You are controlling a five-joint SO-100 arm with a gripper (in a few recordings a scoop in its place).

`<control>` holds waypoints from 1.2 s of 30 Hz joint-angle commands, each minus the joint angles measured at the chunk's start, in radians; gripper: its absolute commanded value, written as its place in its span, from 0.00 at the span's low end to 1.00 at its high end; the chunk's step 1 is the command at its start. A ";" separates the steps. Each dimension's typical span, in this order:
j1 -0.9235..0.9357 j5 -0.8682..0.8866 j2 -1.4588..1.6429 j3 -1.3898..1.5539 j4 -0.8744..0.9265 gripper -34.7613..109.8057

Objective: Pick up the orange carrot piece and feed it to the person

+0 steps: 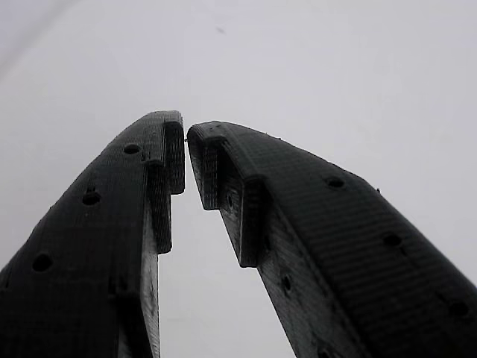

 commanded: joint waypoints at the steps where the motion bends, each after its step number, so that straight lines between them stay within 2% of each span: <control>1: 0.091 -0.061 -0.011 -0.109 -0.008 0.22; 9: 0.224 -0.167 -0.160 -0.233 -0.008 0.22; 25: 0.383 -0.255 -0.442 -0.497 -0.008 0.22; 36: 0.488 -0.321 -0.492 -0.578 -0.008 0.22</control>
